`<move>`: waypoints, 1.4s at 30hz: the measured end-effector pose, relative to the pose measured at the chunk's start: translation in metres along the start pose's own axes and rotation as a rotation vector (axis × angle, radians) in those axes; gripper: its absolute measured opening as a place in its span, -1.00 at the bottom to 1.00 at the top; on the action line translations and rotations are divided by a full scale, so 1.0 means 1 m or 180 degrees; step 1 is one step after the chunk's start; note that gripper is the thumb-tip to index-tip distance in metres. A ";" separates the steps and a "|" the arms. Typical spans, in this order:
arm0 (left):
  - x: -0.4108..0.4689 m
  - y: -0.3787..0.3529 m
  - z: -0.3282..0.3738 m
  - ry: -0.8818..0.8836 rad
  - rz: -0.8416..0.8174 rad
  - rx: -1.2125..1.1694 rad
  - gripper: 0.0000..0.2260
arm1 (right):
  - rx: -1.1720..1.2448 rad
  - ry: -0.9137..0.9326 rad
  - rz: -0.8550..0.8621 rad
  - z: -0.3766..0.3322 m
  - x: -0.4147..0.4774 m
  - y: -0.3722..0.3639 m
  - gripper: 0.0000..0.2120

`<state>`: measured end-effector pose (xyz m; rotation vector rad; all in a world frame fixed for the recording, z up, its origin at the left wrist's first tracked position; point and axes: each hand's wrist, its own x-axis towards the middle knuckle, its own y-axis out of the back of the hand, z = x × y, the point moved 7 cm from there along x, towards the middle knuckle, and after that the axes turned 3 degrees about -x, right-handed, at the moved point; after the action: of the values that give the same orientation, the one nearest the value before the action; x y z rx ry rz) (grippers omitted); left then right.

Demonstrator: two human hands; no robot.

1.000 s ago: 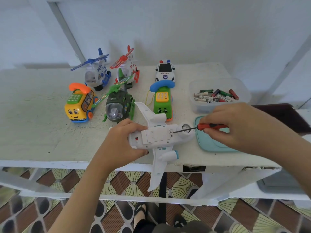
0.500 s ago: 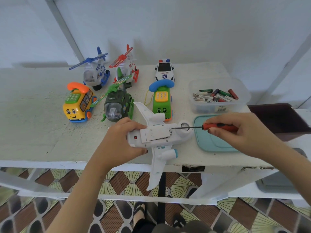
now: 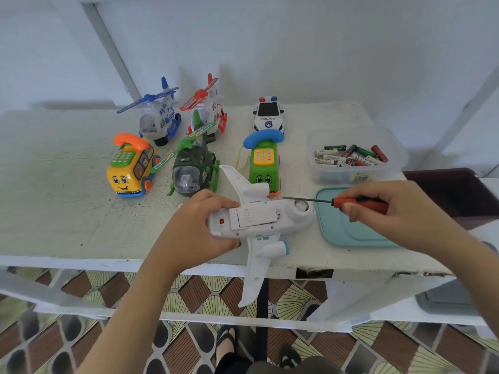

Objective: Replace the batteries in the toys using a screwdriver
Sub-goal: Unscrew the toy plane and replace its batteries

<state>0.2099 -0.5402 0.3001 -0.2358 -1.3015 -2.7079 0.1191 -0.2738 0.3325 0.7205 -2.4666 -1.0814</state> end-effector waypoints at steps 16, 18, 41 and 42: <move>0.005 0.012 0.008 0.0512 -0.0203 -0.0569 -0.55 | -0.0301 0.0410 0.0155 -0.032 -0.002 0.004 -0.83; 0.004 0.014 0.015 0.0572 -0.0250 -0.0735 -0.54 | -0.0275 0.0488 0.0206 -0.038 -0.002 0.011 -0.84; -0.003 0.007 0.026 0.1482 -0.0500 -0.0764 -0.42 | -0.0747 0.0570 -0.0132 -0.059 0.009 0.011 -0.75; -0.003 0.006 0.026 0.1510 -0.0510 -0.0754 -0.41 | -0.0692 0.0529 -0.0159 -0.058 0.010 0.008 -0.74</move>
<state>0.2161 -0.5240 0.3201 0.4825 -0.8989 -2.7965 0.1375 -0.3080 0.3774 0.7734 -2.1629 -1.2319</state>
